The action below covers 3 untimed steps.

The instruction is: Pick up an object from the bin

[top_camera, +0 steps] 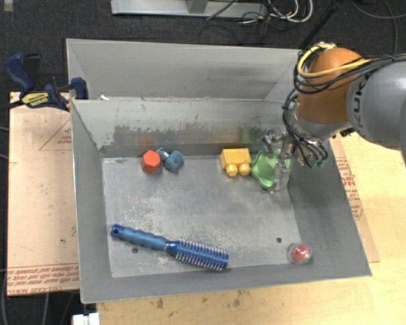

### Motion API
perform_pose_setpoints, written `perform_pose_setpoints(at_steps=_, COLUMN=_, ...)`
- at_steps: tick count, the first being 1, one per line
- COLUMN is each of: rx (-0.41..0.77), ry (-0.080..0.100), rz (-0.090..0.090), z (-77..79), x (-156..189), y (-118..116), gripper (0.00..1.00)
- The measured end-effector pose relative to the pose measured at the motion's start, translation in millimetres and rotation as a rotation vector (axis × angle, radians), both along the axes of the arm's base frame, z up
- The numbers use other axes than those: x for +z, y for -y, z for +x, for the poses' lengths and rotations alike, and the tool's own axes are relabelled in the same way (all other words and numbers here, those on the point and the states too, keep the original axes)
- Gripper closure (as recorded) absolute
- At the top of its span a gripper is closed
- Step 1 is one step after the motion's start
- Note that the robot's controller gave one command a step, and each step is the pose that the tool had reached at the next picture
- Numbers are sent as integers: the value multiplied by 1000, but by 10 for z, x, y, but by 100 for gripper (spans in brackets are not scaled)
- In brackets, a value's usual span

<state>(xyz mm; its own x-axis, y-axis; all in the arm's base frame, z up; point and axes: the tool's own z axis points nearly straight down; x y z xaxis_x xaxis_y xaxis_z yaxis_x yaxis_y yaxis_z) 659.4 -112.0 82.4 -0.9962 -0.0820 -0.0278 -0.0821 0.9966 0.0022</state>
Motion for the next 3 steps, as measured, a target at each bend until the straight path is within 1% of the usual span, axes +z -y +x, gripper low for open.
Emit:
perform_pose_setpoints(at_steps=1, rx=-11, ry=-8, rz=-1, z=49, x=-13, y=-19, gripper=0)
perform_pose_setpoints(at_steps=2, rx=-11, ry=-8, rz=0, z=54, x=1, y=-24, gripper=100)
perform_pose_setpoints(at_steps=3, rx=-48, ry=-5, rz=3, z=1, x=38, y=-14, gripper=100)
